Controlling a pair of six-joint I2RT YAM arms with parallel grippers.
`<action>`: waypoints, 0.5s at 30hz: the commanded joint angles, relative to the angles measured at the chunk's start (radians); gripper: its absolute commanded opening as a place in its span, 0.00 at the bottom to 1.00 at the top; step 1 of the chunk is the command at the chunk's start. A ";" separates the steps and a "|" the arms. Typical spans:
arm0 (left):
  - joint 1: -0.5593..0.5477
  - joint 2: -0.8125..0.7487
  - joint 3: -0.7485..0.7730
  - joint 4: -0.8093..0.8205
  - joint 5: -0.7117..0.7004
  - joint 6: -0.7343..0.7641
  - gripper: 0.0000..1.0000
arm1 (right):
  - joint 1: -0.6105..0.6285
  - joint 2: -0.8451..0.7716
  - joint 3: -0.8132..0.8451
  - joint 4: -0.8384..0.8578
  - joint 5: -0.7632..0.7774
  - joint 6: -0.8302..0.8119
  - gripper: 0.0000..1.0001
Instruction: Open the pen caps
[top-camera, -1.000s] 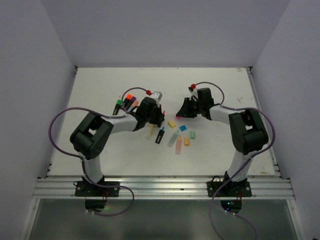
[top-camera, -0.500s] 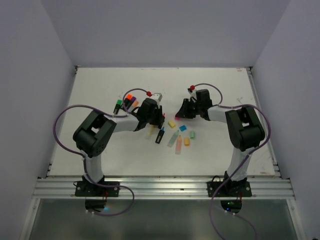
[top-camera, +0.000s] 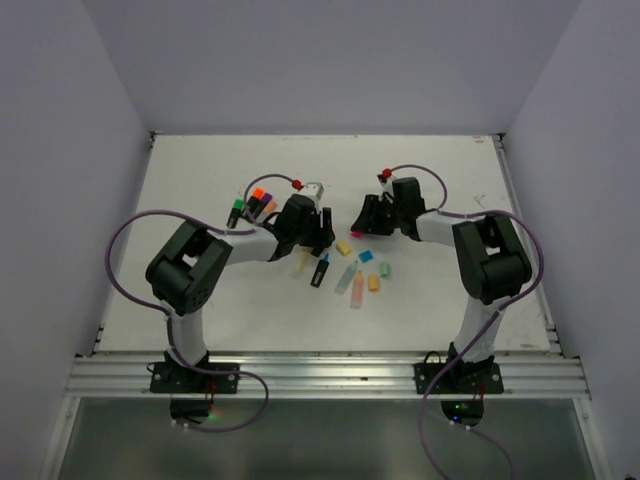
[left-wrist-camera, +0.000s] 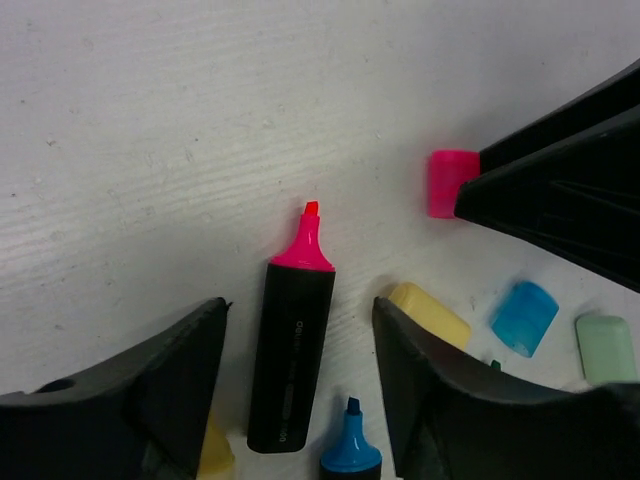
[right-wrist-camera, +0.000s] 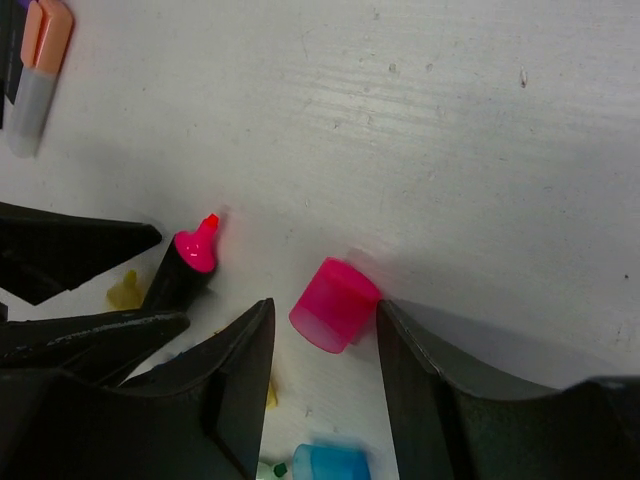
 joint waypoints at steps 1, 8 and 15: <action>0.001 -0.049 0.038 0.001 -0.067 0.019 0.67 | 0.004 -0.069 0.002 -0.023 0.073 -0.041 0.50; 0.003 -0.121 0.061 -0.082 -0.170 0.070 0.97 | 0.004 -0.165 -0.007 -0.096 0.181 -0.039 0.71; 0.012 -0.218 0.090 -0.283 -0.455 0.197 1.00 | 0.006 -0.326 -0.032 -0.175 0.244 -0.036 0.93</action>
